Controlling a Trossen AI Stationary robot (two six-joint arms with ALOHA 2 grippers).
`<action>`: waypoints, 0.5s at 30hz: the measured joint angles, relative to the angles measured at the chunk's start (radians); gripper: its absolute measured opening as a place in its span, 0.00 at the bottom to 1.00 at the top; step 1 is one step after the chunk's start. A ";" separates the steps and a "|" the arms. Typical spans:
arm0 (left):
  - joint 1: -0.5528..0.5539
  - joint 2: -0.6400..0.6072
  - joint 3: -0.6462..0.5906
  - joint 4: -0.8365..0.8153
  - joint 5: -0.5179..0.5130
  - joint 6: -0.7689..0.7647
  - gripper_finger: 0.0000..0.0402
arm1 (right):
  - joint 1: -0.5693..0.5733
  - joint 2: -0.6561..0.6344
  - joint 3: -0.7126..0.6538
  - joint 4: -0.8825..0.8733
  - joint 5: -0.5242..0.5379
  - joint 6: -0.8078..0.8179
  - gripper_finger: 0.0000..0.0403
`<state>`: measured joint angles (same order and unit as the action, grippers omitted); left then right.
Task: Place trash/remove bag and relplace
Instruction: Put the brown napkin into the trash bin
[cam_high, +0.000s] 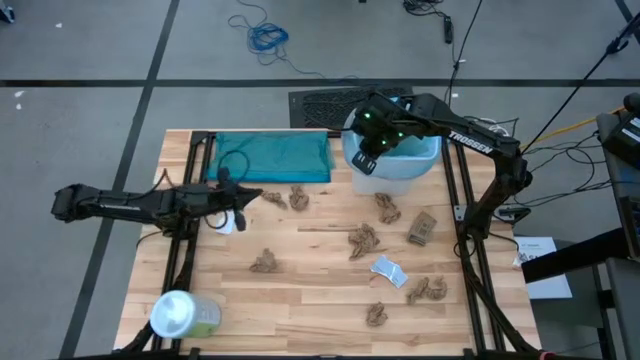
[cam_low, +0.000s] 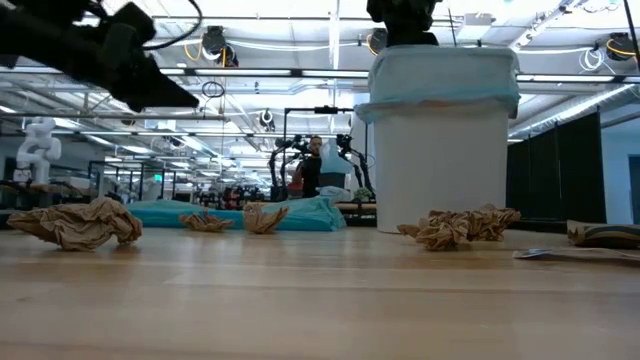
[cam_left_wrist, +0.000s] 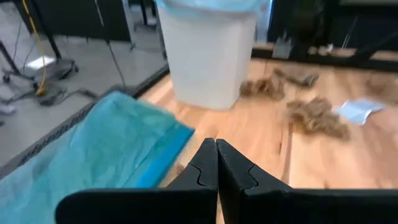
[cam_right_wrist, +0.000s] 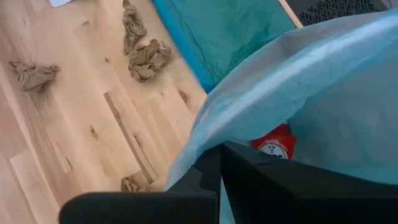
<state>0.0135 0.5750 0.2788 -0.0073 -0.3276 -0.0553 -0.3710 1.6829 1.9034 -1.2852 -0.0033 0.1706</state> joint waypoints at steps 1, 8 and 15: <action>0.004 0.040 0.023 -0.006 0.012 -0.009 0.00 | 0.001 0.000 0.000 0.002 0.001 -0.005 0.00; 0.009 0.324 0.152 -0.008 0.067 0.030 0.00 | 0.012 0.000 0.000 0.004 0.002 -0.059 0.00; 0.032 0.588 0.256 -0.005 0.058 0.118 0.09 | 0.013 0.000 0.000 0.018 0.001 -0.082 0.00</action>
<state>0.0452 1.1634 0.5352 -0.0126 -0.2696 0.0628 -0.3576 1.6833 1.9034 -1.2674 -0.0021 0.0891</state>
